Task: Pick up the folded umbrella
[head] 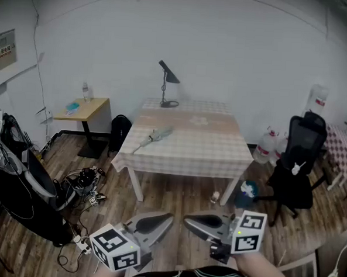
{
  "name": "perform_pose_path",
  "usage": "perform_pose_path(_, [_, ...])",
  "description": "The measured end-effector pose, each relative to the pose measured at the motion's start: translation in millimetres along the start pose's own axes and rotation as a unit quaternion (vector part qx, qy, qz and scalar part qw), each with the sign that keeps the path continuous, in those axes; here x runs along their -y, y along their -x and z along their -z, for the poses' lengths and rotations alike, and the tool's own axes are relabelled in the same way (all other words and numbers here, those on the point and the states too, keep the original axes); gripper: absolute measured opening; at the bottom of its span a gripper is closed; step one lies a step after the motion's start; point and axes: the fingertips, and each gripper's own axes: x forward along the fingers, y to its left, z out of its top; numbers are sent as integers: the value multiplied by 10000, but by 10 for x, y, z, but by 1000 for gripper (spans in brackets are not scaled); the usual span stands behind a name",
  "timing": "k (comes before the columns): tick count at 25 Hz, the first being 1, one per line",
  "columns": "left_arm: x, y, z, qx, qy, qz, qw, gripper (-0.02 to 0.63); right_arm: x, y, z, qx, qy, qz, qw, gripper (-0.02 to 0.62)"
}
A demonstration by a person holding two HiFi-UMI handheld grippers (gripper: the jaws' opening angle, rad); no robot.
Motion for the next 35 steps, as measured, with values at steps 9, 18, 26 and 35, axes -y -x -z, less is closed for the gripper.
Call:
perform_pose_path(9, [-123, 170, 26, 68, -15, 20, 10000, -2, -29, -171, 86, -34, 24, 8, 10000, 11])
perform_pose_path(18, [-271, 125, 209, -93, 185, 59, 9998, -2, 128, -274, 261, -152, -259, 57, 9995, 11])
perform_pose_path(26, [-584, -164, 354, -340, 240, -32, 9991, -2, 599, -296, 292, -126, -359, 79, 9992, 11])
perform_pose_path(35, [-1362, -833, 385, -571, 488, -325, 9966, -2, 1616, -420, 136, -228, -693, -34, 9973, 11])
